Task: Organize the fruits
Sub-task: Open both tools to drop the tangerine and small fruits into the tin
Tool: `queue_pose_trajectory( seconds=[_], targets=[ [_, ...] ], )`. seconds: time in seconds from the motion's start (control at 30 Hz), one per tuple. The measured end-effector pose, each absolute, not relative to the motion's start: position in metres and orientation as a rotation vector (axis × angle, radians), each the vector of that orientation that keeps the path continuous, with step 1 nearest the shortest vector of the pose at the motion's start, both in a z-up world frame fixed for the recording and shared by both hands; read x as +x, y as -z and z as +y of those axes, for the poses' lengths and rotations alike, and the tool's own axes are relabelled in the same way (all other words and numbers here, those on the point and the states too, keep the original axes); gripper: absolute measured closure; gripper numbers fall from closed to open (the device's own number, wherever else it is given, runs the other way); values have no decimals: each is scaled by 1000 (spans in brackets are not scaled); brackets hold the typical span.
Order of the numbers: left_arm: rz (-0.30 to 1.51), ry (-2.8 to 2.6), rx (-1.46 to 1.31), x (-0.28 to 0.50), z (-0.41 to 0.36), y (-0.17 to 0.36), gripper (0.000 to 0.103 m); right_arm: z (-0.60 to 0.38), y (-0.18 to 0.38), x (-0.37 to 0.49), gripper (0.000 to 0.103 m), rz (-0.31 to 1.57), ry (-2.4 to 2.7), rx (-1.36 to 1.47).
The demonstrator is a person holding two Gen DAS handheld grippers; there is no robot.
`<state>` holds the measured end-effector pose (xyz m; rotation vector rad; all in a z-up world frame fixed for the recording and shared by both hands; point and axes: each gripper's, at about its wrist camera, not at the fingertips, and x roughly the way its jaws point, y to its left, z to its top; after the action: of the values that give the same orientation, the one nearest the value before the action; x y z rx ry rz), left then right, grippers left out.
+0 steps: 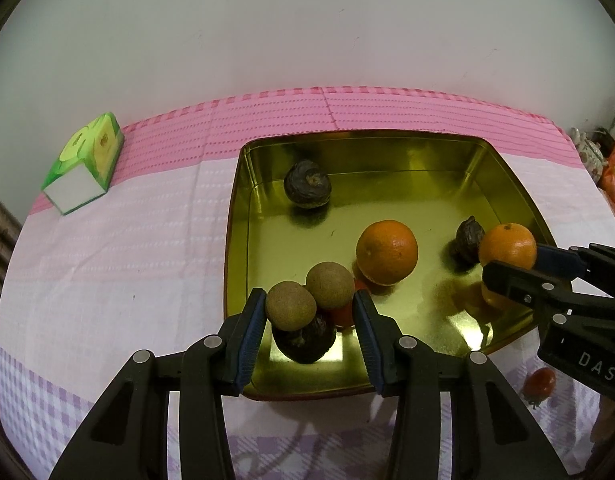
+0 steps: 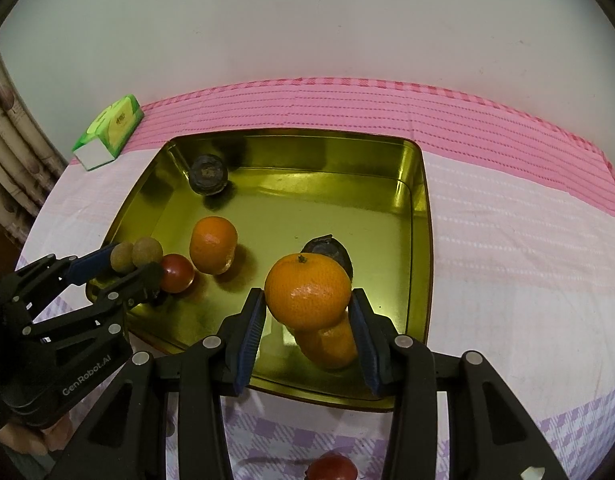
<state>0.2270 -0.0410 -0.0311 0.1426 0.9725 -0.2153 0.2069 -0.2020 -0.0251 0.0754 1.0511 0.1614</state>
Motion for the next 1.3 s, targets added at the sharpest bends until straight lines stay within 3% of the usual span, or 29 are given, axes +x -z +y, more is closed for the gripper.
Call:
queue_pose_trajectory(
  seconds=[0.47,0.7,1.3],
  targets=[
    [971,216,139,222,-40,29,57,-202,17,200,55,1027,-150,67],
    [958,215,141,215,-40,24,55,-201,7,186,46,997,-143,35],
    [914,205,141,169,-30,4,45,-211,-8,135,45,979,-139,66]
  ],
)
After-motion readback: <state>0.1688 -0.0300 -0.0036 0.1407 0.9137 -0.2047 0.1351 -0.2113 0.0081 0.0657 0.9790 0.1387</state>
